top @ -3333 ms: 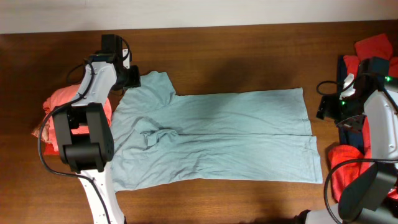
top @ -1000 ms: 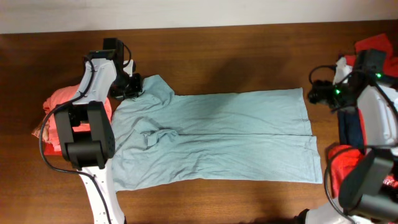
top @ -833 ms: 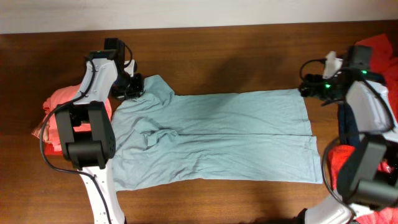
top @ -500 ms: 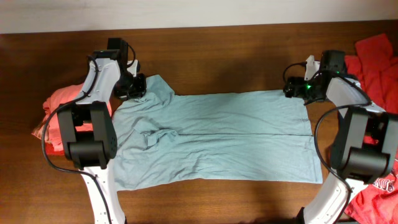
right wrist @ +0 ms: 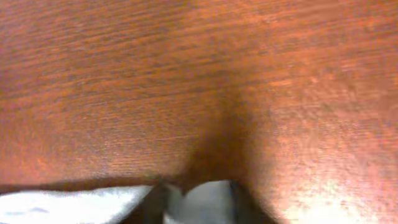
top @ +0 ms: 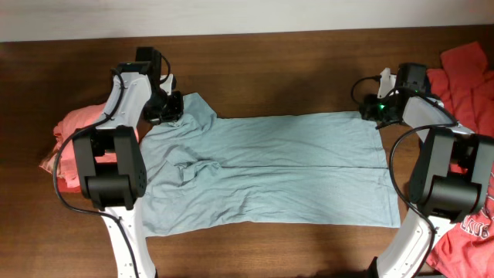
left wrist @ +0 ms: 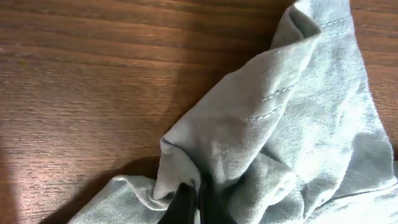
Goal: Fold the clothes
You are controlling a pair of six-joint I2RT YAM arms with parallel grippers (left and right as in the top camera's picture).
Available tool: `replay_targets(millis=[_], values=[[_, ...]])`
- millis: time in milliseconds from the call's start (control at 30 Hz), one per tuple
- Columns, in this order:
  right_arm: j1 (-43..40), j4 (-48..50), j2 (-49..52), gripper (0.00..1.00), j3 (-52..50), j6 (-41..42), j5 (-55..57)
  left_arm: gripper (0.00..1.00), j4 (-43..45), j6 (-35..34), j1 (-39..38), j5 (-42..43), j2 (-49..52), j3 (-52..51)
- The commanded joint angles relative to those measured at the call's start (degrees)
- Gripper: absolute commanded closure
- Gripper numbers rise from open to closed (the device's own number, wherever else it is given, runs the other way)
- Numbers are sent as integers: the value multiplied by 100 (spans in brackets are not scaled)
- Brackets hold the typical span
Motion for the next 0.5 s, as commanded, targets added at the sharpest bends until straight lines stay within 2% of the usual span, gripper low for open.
replay_targets(millis=[0, 33, 67, 267, 467], values=[[-11, -144, 201, 90, -2, 142, 192, 100, -4, 11, -15, 83, 61, 98], [-11, -197, 201, 95, 0, 142, 247, 100, -7, 11, -15, 85, 61, 98], [-11, -264, 199, 96, 7, 142, 310, 100, -9, 11, -15, 85, 61, 98], [-11, -1084, 142, 96, 479, 140, 769, 100, -374, 175, 0, 83, 15, 393], [-11, -2446, 70, 96, 1620, 140, 1139, 100, -1209, 184, 7, 81, -125, 1093]])
